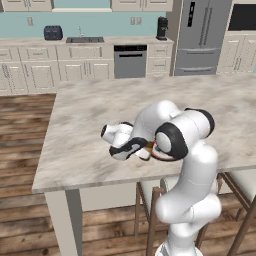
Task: Take the cinnamon bottle from the cabinet and place it on the dining table, next to the plate with the cupcake. Then take the chocolate from the dining counter and place it on the cupcake plate.
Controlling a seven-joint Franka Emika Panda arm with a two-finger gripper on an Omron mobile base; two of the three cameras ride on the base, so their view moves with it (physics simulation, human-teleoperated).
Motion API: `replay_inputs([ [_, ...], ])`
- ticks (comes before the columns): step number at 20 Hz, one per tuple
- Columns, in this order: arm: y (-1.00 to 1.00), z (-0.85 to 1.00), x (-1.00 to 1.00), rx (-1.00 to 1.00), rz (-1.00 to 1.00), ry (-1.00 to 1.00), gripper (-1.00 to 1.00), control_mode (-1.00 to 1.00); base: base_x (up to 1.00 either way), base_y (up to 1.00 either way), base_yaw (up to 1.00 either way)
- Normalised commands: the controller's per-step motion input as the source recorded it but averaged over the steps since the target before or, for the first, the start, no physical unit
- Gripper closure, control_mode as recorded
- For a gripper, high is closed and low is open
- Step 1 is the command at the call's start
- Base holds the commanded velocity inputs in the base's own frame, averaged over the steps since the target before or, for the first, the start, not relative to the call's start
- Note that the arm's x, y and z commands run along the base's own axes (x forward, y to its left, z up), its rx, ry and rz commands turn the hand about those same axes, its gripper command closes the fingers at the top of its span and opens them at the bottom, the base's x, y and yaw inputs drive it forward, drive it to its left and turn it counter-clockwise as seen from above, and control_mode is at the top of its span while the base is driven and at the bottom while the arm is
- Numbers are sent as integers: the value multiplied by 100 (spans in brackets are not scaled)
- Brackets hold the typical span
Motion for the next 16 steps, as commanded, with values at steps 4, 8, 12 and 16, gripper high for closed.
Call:
replay_inputs([
  [4,19,-14,3,-12,-7,-14,100,-100,0,0,0],
  [8,42,-17,9,-11,-3,-21,100,-100,0,0,0],
  [12,40,-41,19,-8,-2,-18,100,-100,0,0,0],
  [16,16,-44,13,-2,-4,-17,100,-100,0,0,0],
])
